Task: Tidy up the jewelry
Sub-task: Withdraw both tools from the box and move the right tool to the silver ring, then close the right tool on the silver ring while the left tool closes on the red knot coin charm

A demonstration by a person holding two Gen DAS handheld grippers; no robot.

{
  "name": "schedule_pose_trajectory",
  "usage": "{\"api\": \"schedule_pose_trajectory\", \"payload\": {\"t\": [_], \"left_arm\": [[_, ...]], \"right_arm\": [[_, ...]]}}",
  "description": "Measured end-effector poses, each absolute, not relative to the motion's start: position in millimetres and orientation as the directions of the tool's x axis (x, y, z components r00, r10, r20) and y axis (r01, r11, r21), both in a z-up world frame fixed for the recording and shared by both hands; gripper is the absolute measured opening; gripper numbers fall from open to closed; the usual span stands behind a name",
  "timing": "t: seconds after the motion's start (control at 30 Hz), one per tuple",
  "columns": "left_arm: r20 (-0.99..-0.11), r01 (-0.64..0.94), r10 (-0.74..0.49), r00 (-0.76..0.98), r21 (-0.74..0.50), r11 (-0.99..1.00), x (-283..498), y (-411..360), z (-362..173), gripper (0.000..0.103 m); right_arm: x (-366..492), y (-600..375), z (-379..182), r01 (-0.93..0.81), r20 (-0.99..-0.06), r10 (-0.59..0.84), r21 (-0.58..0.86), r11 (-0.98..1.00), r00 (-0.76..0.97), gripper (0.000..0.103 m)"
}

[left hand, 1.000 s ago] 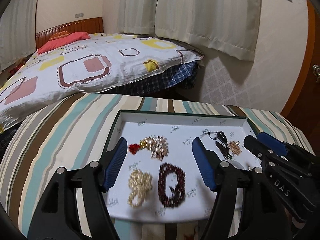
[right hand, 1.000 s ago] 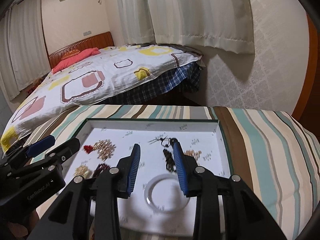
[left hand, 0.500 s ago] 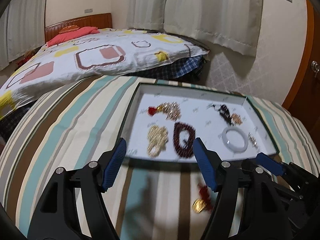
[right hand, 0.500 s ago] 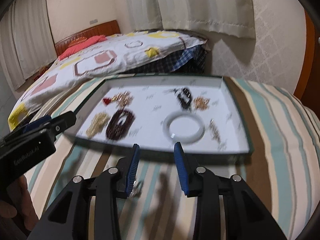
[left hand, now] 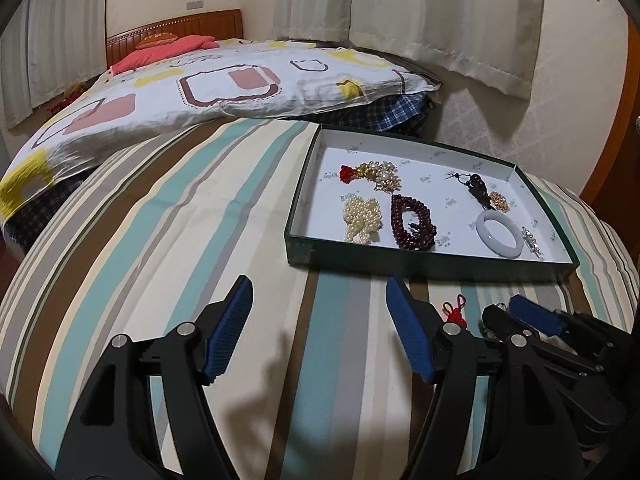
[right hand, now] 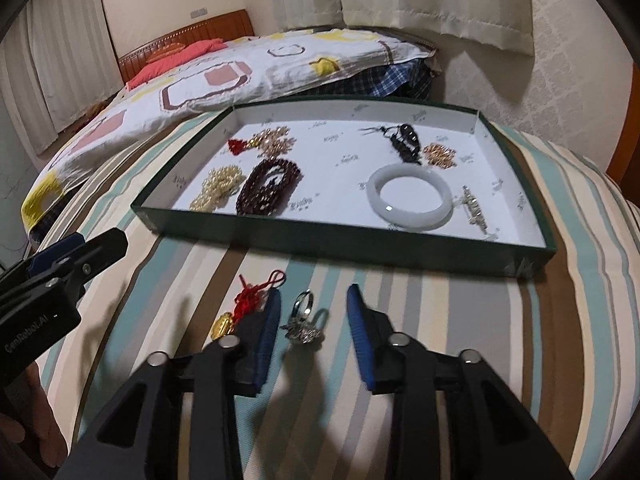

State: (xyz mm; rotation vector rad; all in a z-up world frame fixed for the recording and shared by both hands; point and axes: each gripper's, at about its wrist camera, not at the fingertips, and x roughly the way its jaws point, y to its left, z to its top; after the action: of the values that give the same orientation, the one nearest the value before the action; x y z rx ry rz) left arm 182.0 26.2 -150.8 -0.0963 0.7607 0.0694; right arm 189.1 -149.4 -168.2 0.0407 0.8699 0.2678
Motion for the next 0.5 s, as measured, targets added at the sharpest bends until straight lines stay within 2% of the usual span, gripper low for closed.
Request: {"api": "schedule_pose_trajectory", "payload": {"t": [0.1, 0.17, 0.5], "left_arm": [[-0.693, -0.089, 0.023, 0.720, -0.060, 0.994, 181.2, 22.8, -151.9, 0.068], [-0.695, -0.083, 0.020, 0.719, -0.058, 0.995, 181.2, 19.8, -152.9, 0.068], [-0.708, -0.018, -0.031, 0.706, -0.061, 0.998, 178.5, -10.3, -157.4, 0.068]], "right_arm": [[187.8, -148.2, -171.3, -0.224, -0.758, 0.251, 0.141, 0.964, 0.603, 0.010], [186.2, -149.9, -171.8, -0.224, -0.758, 0.252, 0.143, 0.964, 0.601, 0.005], [178.9, -177.1, -164.1, -0.181, -0.743, 0.229, 0.146, 0.973, 0.629, 0.004]]}}
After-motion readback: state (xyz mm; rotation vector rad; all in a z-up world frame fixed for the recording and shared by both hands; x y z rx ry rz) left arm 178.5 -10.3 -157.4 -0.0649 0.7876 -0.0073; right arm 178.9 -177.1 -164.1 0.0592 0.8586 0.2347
